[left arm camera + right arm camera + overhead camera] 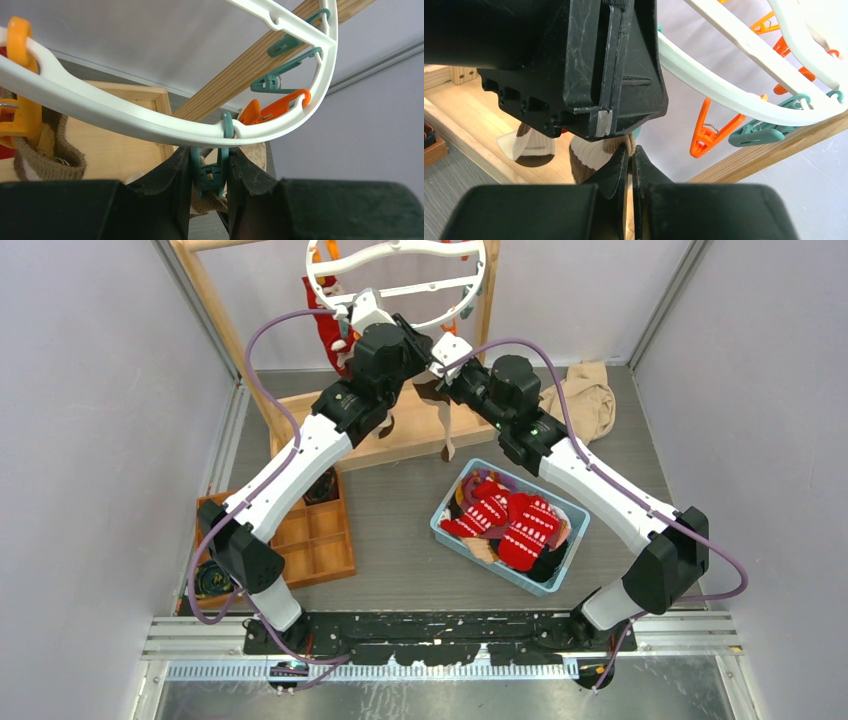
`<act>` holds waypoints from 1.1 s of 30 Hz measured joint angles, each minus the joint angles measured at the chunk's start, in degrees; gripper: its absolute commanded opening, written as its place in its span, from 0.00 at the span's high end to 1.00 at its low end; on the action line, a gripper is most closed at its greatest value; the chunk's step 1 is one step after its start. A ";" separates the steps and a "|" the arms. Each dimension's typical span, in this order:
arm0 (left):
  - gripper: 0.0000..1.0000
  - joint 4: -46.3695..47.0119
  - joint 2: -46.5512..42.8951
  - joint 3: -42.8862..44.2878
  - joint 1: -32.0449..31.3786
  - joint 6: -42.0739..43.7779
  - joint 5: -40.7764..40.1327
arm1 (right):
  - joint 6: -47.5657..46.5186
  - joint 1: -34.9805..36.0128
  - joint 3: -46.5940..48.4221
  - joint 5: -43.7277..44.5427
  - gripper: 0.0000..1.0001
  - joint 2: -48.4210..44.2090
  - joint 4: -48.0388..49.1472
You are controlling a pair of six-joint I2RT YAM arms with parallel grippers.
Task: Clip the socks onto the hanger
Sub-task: Clamp the sock onto the hanger.
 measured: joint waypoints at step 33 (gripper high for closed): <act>1.00 -1.16 0.31 0.35 0.35 -1.53 0.02 | 9.14 0.02 -1.11 2.80 0.99 0.00 -1.99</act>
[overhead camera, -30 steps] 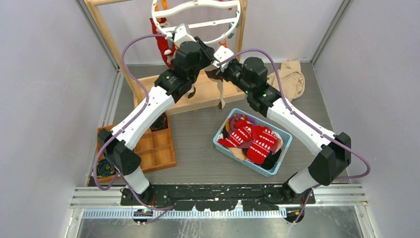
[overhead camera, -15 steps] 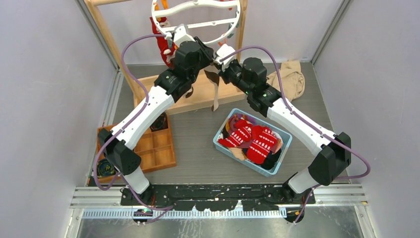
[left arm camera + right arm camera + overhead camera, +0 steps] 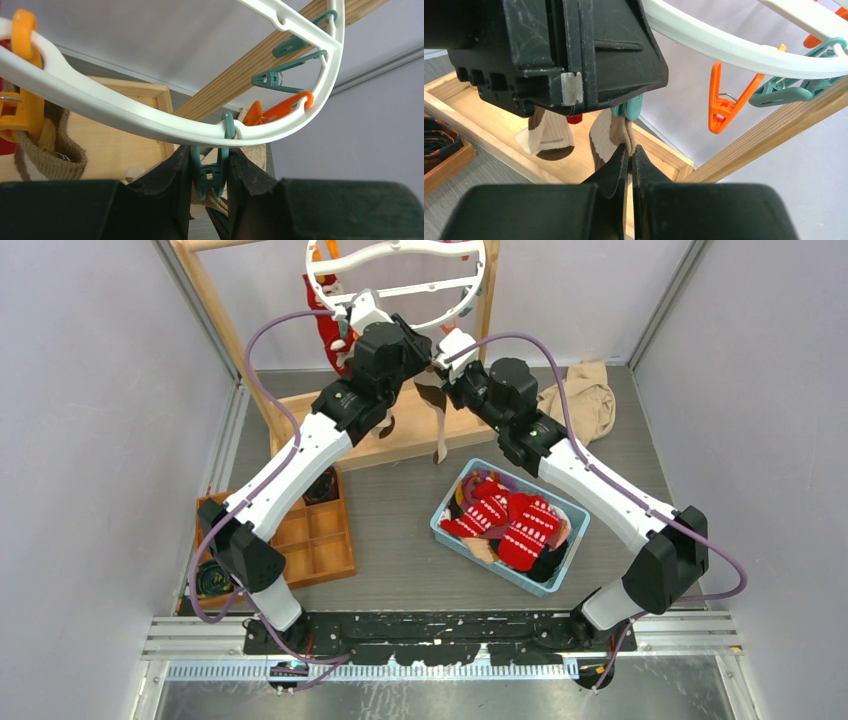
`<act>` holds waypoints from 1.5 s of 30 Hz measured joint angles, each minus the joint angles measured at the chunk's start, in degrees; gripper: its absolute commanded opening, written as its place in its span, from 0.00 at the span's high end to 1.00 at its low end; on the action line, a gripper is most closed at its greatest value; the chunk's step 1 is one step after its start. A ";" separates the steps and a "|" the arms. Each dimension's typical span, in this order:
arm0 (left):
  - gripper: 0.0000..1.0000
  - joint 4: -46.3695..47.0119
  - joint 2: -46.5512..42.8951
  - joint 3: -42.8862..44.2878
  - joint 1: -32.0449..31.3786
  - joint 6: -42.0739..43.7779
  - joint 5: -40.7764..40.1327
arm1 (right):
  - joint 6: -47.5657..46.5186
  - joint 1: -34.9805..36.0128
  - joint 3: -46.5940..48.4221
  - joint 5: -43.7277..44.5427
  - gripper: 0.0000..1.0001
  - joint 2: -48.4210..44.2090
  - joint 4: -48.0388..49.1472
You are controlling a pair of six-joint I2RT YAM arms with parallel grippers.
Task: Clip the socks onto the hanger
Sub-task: Clamp the sock onto the hanger.
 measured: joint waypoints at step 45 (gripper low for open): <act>1.00 -0.98 0.83 0.70 0.66 -1.51 0.50 | 1.38 -3.17 -3.19 7.19 0.99 1.77 2.21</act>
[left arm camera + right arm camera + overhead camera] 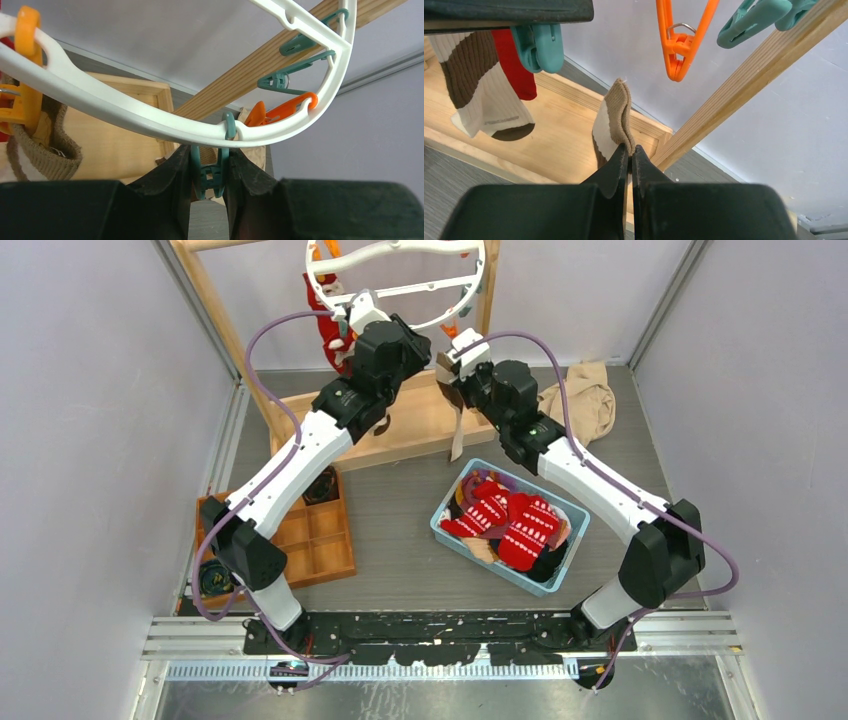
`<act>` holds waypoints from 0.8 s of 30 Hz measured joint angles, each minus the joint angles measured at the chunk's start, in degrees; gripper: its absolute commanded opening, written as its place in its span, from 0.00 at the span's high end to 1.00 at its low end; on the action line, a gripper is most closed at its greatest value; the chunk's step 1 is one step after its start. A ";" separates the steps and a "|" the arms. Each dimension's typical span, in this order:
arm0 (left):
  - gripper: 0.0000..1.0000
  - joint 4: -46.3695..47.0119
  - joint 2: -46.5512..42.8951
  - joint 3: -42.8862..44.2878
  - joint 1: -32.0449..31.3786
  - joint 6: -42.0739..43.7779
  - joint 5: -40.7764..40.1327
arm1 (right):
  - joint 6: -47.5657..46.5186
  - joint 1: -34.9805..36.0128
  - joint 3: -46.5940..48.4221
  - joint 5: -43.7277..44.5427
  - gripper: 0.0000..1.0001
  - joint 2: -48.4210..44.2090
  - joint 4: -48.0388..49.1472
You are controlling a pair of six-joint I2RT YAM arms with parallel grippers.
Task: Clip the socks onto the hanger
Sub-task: Clamp the sock onto the hanger.
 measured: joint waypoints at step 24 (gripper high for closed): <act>1.00 -0.04 0.37 0.22 0.00 -0.76 0.33 | 1.66 3.15 0.94 -0.42 0.99 -0.39 1.46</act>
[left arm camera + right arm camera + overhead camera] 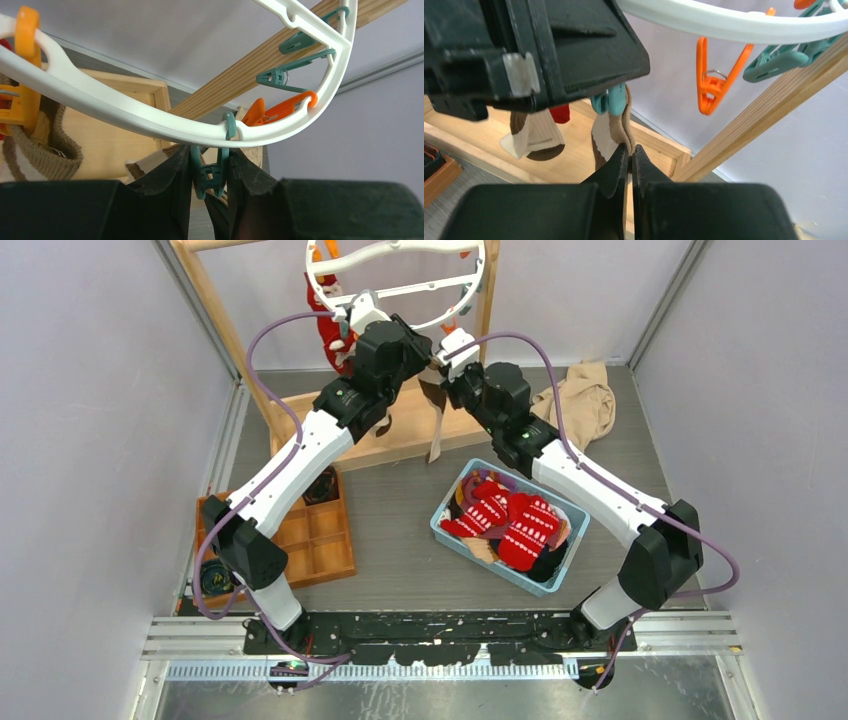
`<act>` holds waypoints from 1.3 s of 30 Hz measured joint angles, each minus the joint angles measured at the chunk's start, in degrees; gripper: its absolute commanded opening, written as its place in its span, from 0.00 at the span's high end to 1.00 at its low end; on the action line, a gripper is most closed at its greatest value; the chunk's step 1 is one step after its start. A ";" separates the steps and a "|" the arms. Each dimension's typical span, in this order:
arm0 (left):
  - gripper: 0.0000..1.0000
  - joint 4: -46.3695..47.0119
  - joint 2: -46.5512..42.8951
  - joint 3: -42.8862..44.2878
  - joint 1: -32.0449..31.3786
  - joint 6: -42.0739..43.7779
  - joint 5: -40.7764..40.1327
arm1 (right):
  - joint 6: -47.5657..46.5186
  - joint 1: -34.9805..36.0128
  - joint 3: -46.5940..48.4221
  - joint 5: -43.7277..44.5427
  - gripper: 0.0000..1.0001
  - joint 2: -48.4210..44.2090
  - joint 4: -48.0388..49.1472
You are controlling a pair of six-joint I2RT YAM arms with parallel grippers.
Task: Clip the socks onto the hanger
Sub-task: Clamp the sock onto the hanger.
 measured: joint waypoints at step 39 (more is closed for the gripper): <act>1.00 0.07 0.28 0.00 0.07 -1.79 0.20 | 1.79 1.88 2.38 0.37 1.00 2.03 2.29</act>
